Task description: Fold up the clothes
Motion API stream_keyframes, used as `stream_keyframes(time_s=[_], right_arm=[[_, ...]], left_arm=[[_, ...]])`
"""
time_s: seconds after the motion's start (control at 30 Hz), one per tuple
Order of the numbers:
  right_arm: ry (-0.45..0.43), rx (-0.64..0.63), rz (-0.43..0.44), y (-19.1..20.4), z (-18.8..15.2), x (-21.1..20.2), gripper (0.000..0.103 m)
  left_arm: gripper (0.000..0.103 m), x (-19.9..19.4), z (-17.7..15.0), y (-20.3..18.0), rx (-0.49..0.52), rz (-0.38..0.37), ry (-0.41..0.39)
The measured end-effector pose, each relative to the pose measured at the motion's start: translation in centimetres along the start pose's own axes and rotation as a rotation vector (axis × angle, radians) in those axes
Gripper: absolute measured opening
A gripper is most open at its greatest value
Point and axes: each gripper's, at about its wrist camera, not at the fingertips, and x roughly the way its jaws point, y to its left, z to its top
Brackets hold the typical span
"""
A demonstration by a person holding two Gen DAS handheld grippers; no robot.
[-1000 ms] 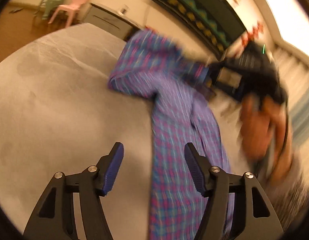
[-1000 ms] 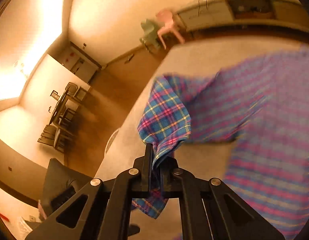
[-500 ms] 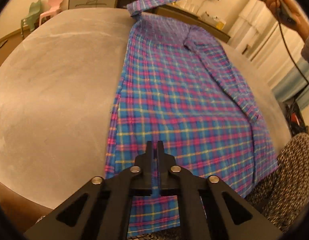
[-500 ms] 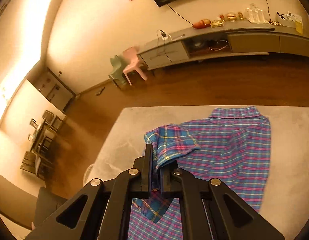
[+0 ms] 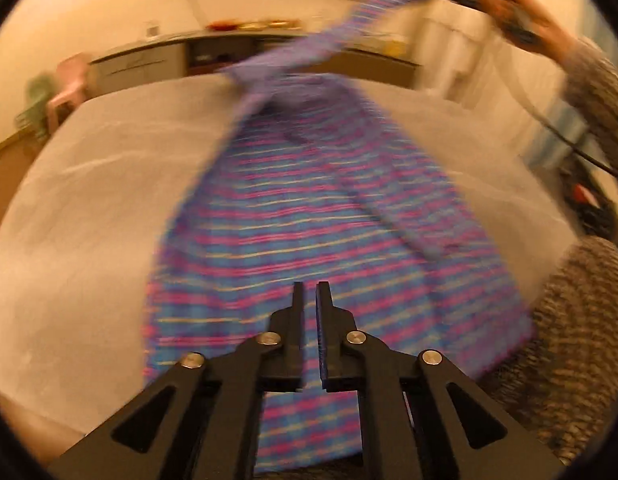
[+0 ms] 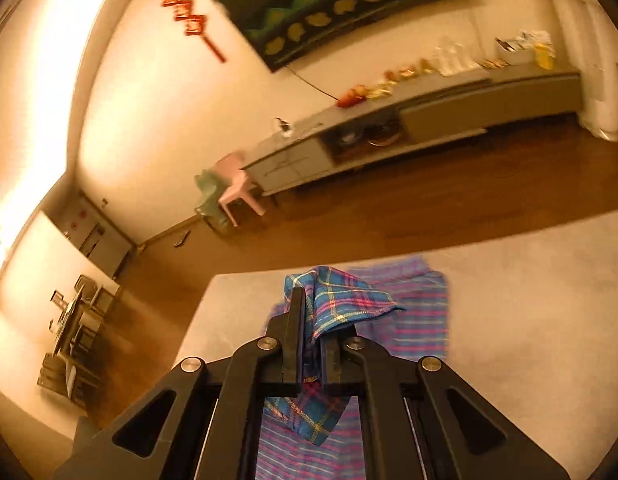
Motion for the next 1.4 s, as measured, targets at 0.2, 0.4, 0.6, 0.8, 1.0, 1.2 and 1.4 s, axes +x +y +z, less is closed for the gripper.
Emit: stream_keyframes(time_s=[0.2,0.4,0.6,0.8,1.0,1.2,1.4], right_arm=[[0.010,0.033,0.008,-3.0,0.5,0.7,0.006],[0.018,0.014,0.031,-2.3,1.3,1.7,0.006],[0.018,-0.020,0.069,-0.4,2.1,2.3,0.006],[0.002,-0.029,0.095,-0.4,2.1,2.2,0.007],[-0.110,0.053,0.091,-5.2,2.3,-3.4,0.007],[-0.187,0.152,0.044,-12.1,-1.6,-9.4,0.007],[-0.139,0.185,-0.013,-15.6,-8.1,-9.9,0.008]], left_arm=[[0.067,1.3,-1.7,3.1,0.025,0.171,0.012],[0.067,2.2,-2.7,5.3,-0.028,0.142,0.098],[0.027,3.0,-3.5,7.3,-0.149,0.042,0.152],[0.004,1.5,-2.6,3.5,-0.093,-0.040,0.120],[0.004,-1.9,1.0,-6.1,0.088,-0.225,0.052],[0.007,5.7,-0.2,-11.7,0.165,-0.295,0.226],[0.019,7.4,-0.8,-11.6,0.128,-0.325,0.262]])
